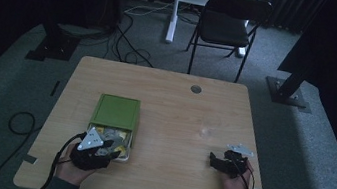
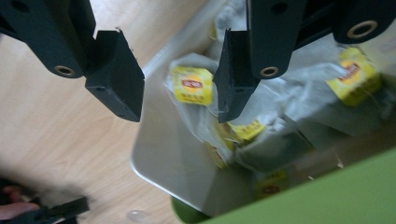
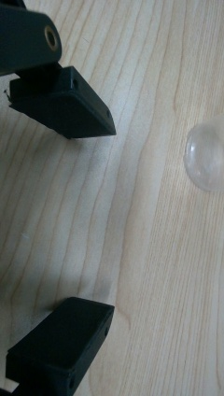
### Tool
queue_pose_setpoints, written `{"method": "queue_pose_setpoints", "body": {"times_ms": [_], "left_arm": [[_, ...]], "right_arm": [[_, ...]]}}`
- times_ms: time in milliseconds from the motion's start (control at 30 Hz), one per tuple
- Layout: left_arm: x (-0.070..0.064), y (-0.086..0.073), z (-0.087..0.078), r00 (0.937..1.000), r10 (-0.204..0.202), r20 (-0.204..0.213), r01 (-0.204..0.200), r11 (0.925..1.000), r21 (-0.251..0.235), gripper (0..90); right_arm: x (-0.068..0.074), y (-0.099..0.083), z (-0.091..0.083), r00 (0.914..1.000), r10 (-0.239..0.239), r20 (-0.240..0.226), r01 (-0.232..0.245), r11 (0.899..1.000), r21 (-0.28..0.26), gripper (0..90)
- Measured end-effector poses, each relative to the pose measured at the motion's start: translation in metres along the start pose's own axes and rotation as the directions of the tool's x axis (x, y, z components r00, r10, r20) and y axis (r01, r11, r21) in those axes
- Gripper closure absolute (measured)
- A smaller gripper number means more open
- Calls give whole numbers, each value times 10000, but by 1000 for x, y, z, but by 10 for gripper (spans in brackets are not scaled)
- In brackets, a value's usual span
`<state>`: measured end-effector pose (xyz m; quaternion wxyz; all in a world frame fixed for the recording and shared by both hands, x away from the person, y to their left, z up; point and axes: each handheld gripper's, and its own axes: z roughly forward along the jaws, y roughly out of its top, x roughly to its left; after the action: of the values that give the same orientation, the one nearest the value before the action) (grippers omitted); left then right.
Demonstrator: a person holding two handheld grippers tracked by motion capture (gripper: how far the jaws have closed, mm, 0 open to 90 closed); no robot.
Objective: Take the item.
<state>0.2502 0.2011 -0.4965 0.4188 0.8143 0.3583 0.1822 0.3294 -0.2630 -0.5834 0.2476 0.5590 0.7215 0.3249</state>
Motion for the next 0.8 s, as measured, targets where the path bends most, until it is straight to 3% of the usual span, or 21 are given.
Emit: {"method": "queue_pose_setpoints", "body": {"times_ms": [267, 300, 533, 800], "left_arm": [[4, 6, 4, 9987, -91, -497, 89, 10000, -44, 474], [6, 7, 6, 9973, -87, -724, 86, 10000, -6, 474], [8, 10, 9, 9915, 54, -1298, -53, 10000, 7, 464], [10, 6, 14, 9875, 39, -1578, 3, 9997, 264, 463]], "right_arm": [[0, 0, 0, 10000, 1, 0, -1, 10000, 0, 121], [0, 0, 0, 10000, -8, -1, 8, 10000, -4, 121], [0, 0, 0, 10000, -6, 0, 6, 10000, -4, 121], [0, 0, 0, 10000, 0, 1, 0, 10000, 0, 121]]}}
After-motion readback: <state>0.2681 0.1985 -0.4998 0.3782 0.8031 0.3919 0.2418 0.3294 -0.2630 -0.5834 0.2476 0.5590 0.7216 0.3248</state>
